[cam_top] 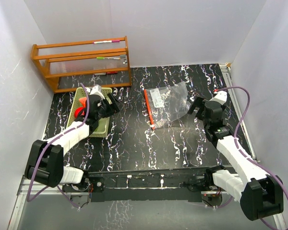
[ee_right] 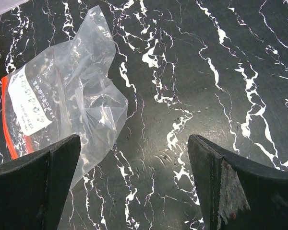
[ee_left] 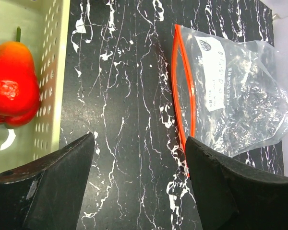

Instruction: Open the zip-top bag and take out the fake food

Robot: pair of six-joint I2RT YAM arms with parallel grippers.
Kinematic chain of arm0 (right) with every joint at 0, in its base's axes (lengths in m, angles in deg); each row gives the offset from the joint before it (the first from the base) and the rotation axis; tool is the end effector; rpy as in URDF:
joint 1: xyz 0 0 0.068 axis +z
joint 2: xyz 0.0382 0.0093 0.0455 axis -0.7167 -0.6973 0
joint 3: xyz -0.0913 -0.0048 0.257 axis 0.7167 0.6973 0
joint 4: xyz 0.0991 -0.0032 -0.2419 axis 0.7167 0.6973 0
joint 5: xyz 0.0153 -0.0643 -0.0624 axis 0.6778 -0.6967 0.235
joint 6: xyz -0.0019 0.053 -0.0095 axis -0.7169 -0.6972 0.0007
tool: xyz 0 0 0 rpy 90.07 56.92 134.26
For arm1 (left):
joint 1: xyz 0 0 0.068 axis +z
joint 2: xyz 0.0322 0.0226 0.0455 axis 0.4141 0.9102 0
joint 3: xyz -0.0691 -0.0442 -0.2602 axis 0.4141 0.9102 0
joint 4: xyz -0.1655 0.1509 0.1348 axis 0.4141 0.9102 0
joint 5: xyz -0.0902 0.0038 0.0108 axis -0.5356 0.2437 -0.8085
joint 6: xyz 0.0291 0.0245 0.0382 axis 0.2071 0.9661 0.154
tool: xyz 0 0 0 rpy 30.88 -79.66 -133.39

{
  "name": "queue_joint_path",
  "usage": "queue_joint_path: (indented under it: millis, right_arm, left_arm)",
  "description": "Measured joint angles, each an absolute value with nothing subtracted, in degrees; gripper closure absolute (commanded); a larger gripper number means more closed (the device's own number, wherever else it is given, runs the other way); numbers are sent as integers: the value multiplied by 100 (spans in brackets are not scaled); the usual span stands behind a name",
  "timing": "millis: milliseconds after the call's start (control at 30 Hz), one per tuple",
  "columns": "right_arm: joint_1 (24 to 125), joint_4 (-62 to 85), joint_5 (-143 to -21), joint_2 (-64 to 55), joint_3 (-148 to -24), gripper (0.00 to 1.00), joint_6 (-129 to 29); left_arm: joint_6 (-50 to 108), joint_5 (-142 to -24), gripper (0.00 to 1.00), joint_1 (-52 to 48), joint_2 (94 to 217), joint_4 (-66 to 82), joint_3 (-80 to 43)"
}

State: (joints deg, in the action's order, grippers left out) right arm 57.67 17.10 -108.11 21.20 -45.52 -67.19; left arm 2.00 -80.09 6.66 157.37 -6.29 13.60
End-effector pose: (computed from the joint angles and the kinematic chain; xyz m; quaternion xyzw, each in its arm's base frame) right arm 0.2152 0.0340 0.2528 0.1700 0.8278 0.0310 0.5338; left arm 0.2799 -0.0933 0.2324 -0.1215 0.8133 -0.3009 0.4829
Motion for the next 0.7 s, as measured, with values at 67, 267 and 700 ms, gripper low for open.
queue_joint_path:
  millis: [67, 267, 700]
  right_arm:
    - [5767, 1694, -10805, 2201, -4506, 2, -6690]
    - [5767, 1563, -10763, 2288, -4361, 2, -6603]
    - [5767, 1493, -10759, 2284, -4359, 2, -6553]
  left_arm:
    - [200, -7956, 26, 666, 15733, -627, 1356]
    - [185, -7845, 26, 666, 15737, -614, 1356]
    - [207, -7713, 26, 666, 15735, -507, 1356]
